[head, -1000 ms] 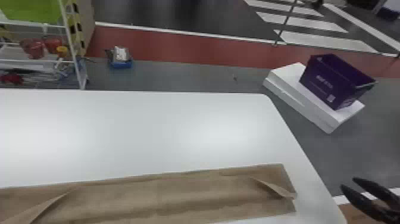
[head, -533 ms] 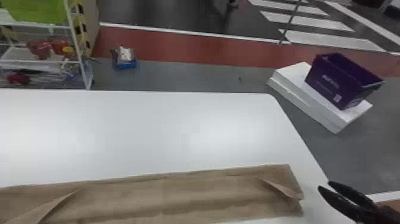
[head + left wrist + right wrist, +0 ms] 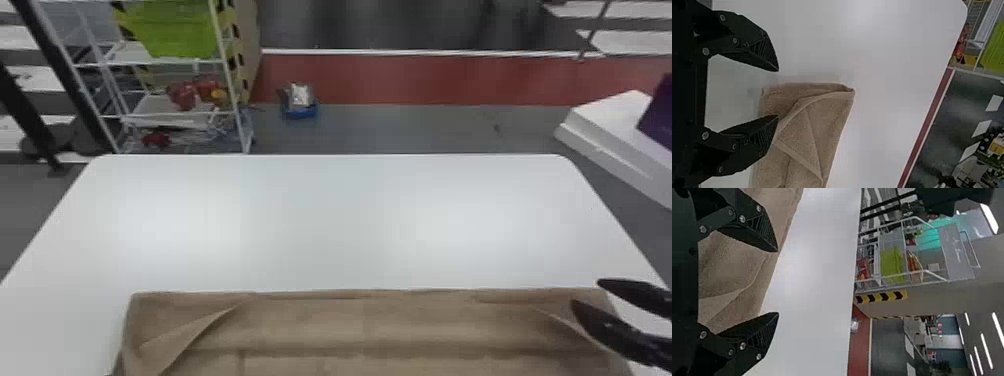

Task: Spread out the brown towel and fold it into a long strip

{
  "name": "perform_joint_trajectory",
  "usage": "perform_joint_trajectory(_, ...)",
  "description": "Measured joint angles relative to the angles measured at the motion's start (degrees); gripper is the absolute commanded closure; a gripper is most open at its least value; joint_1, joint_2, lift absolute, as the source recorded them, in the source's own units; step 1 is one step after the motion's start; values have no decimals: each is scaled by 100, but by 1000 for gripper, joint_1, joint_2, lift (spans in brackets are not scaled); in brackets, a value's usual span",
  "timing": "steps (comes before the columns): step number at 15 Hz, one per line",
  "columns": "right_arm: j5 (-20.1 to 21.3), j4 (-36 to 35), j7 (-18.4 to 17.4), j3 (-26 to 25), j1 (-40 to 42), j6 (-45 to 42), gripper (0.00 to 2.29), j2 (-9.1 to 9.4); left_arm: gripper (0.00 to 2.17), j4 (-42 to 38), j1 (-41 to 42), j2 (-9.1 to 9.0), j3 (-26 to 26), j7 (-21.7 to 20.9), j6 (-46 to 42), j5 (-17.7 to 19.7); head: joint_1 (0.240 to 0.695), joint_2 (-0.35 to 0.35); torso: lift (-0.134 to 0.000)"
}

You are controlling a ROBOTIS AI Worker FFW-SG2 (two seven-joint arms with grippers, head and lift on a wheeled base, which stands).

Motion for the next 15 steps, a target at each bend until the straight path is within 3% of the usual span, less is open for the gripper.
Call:
perform_joint_trajectory(2, 656, -50, 89, 317, -290, -204, 390, -31, 559, -2, 0, 0, -6, -6, 0, -46, 695, 90, -123)
perform_joint_trajectory(3, 839, -18, 313, 383, -469, -203, 410, -100, 559, -12, 3, 0, -2, -7, 1, -71, 695, 97, -123)
perform_joint_trajectory(6, 980, 173, 1080, 625, -782, -167, 410, -468, 559, -113, 25, 0, -6, 2, 203, -219, 695, 134, -123)
perform_joint_trajectory(8, 1099, 289, 1117, 782, -820, -341, 410, -706, 559, -206, 31, 0, -72, 38, 368, -378, 695, 145, -123)
perform_joint_trajectory(10, 1501, 456, 1117, 942, -824, -761, 410, -932, 559, -269, 34, 0, -115, 54, 518, -454, 695, 132, -123)
perform_joint_trajectory(15, 2191, 698, 1117, 1176, -1012, -1987, 407, -1357, 559, -442, 66, 0, -280, 81, 840, -657, 695, 94, -123)
